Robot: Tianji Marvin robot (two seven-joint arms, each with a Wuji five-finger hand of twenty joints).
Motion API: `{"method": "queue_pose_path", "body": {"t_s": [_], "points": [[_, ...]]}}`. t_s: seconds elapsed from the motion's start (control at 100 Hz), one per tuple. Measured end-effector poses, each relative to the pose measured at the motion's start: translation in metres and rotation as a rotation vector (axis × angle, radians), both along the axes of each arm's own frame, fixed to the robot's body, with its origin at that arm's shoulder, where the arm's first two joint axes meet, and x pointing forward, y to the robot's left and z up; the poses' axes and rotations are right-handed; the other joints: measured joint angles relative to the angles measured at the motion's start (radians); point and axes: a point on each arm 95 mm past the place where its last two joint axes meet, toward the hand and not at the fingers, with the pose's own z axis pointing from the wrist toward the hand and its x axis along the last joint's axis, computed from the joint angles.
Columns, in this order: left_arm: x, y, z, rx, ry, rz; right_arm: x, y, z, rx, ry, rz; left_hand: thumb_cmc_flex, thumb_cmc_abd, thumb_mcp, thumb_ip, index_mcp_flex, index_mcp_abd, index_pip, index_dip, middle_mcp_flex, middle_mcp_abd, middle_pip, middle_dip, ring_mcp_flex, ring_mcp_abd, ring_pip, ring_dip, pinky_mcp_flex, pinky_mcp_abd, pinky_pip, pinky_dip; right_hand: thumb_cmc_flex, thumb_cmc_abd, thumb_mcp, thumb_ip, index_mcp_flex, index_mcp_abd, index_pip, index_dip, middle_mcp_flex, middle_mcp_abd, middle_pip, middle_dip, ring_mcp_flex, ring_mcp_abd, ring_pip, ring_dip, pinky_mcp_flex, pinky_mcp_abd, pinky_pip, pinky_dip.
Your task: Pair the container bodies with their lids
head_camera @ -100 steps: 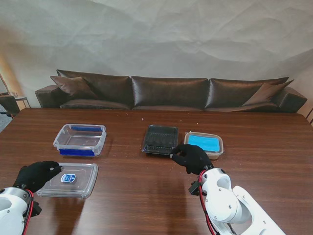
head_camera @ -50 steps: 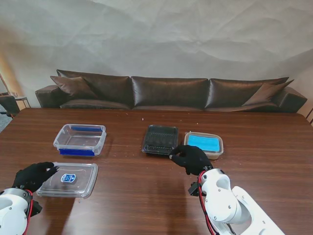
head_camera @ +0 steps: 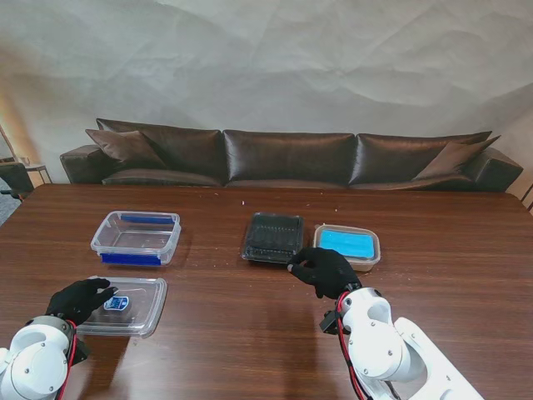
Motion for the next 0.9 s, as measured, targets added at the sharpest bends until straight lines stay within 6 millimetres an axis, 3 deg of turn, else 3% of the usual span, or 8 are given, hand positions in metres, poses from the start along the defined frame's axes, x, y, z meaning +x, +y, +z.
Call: {"method": "queue_pose_path", "body": {"t_s": [0.53,0.9], "points": [[0.009,0.002,-0.007,0.024,0.015,0.017,0.001,0.000,-0.001,0.003,0.003,-0.005,-0.010,0.000,-0.002,-0.003,-0.098,-0.070,-0.037,-0.012,-0.162,-0.071,-0.034,-0.047,-0.122,-0.049,-0.057,-0.060,-0.068,-0.061,-0.090,-0.021,0.000,0.000,0.000,0.000,0.000,0.008,0.000,0.000,0.000,0.002,0.000,0.000,0.000,0.001,0.000,0.000,0.000,0.006,0.000,0.000],[0.012,0.012,-0.013,0.029,0.015,0.084,0.001,0.000,-0.002,0.009,0.012,-0.002,-0.025,0.000,-0.002,-0.003,-0.154,-0.120,-0.052,-0.033,-0.242,-0.115,-0.059,-0.086,-0.154,-0.066,-0.066,-0.097,-0.080,-0.073,-0.115,-0.051,0.000,0.000,0.000,0.000,0.000,0.008,0.000,0.000,0.000,0.008,0.000,0.000,0.000,0.003,0.000,0.000,0.000,0.007,0.000,0.000]]}}
